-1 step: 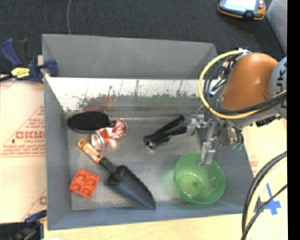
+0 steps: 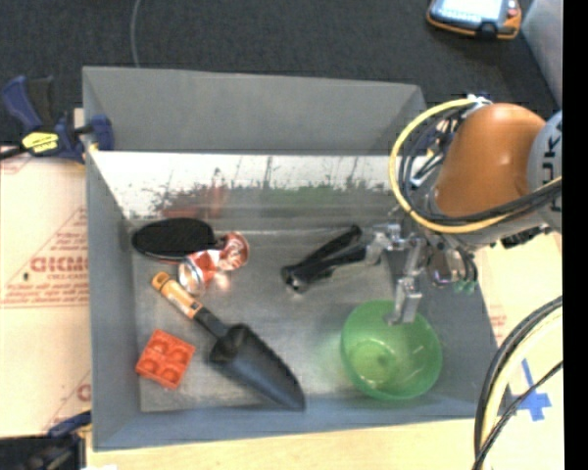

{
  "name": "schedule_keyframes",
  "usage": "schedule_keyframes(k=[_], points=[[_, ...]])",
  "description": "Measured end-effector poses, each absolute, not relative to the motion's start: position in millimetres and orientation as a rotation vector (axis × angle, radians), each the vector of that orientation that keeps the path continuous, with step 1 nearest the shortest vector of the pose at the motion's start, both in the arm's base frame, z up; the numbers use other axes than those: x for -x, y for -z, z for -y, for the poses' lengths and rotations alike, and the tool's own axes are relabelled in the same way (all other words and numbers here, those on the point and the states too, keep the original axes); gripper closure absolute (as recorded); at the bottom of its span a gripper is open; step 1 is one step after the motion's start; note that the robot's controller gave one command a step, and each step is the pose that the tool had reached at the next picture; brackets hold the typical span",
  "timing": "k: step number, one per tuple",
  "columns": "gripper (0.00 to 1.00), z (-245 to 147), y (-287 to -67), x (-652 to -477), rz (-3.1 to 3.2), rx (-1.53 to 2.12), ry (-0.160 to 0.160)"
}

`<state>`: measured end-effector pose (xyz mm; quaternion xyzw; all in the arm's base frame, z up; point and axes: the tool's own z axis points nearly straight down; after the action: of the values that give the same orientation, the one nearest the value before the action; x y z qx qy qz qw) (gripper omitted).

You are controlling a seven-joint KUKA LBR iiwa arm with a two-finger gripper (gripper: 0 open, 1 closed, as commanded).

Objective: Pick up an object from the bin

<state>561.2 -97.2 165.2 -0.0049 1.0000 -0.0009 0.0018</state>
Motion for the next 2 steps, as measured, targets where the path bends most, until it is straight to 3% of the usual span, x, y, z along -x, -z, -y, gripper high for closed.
schedule_keyframes(k=[1, 2], points=[[0.00, 96, -102, -571.7, -3.118, 0.372, 0.002], [0.00, 106, -83, -563.7, -3.112, 0.378, 0.005]])
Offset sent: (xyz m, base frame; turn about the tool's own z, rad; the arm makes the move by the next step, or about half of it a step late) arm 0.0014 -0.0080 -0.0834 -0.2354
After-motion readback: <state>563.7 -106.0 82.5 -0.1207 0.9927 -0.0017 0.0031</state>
